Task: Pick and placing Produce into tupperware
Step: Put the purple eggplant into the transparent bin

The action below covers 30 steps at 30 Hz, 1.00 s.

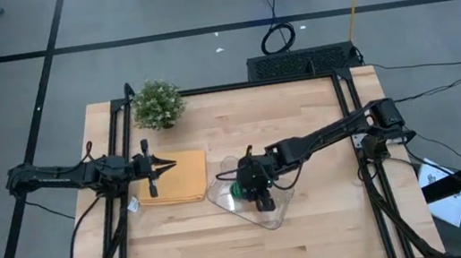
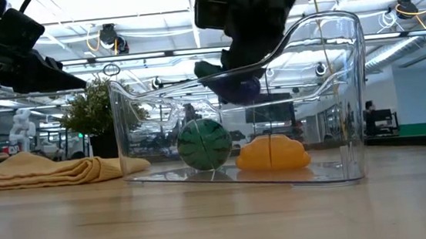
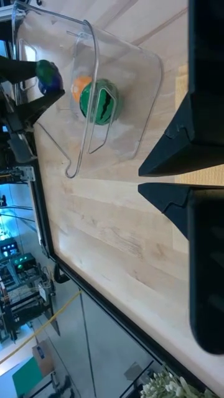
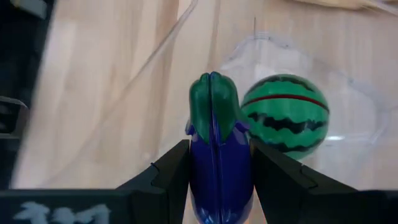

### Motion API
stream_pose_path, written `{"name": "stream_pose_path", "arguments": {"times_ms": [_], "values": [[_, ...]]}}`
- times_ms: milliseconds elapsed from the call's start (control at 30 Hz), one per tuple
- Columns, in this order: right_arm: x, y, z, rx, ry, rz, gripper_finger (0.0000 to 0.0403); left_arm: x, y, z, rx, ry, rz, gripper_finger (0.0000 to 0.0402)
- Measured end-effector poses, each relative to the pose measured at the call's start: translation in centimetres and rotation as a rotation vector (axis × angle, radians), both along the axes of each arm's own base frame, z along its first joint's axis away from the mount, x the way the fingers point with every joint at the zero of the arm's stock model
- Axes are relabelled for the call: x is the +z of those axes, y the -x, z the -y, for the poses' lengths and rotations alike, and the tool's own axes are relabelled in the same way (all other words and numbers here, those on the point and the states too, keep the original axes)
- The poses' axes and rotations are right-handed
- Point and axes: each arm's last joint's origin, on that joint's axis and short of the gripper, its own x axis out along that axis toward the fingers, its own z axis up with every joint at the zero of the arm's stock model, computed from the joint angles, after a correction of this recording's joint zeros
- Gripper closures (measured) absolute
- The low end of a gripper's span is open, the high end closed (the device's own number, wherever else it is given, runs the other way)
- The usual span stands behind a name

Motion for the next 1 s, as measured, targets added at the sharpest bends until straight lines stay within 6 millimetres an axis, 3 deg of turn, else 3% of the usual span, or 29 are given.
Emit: {"name": "stream_pose_path", "arguments": {"times_ms": [333, 600, 1000], "values": [[0.9, -0.6, -0.2, -0.097, -0.230, -0.026, 0.0270, 0.0, 0.0, 0.0, -0.001, -0.005, 0.000, 0.0369], [0.9, -0.1, -1.6, -0.010, -0.178, -0.032, 0.0272, 0.0, 0.0, 0.0, -0.001, -0.005, 0.000, 0.0369], [0.2, 1.0, -1.9, -0.056, -0.100, -0.155, 0.0272, 0.0, 0.0, 0.0, 0.001, 0.002, 0.001, 0.0369]]}}
